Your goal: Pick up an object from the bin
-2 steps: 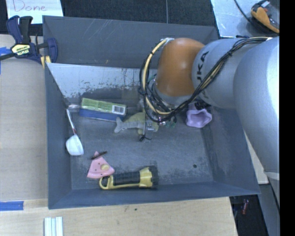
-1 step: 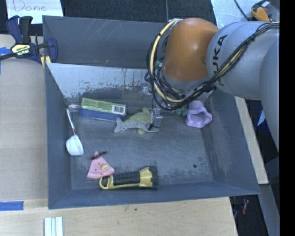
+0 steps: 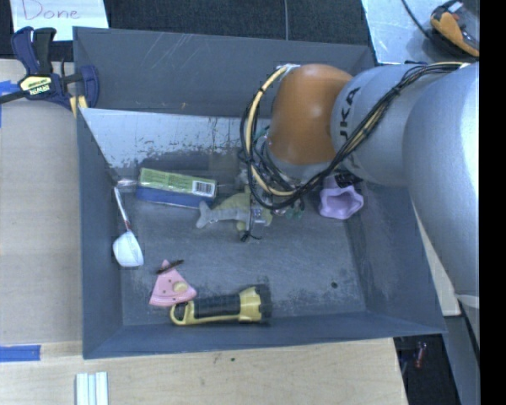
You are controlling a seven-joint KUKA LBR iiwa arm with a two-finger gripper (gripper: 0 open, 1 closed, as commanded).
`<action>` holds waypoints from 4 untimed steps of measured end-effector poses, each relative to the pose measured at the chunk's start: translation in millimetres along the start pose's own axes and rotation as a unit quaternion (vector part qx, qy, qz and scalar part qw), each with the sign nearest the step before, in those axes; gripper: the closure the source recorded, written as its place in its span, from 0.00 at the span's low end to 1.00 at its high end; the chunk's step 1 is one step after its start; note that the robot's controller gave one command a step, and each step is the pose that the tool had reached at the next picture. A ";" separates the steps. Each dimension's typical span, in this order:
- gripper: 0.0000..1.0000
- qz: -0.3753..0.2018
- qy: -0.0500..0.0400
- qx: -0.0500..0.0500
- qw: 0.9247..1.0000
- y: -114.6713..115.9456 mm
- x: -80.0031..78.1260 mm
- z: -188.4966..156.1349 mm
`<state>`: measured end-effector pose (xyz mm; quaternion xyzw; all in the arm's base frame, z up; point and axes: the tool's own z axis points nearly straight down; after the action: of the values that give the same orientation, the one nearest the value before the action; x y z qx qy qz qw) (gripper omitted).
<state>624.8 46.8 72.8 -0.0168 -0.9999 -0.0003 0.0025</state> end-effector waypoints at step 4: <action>1.00 -0.002 -0.003 0.000 1.000 -0.6 -1.4 -1.0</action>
Offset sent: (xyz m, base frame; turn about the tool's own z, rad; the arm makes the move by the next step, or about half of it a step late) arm 0.0003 0.0001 0.0004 -0.0023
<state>626.2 46.1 73.8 -0.0153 -0.9999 -0.0004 -0.0005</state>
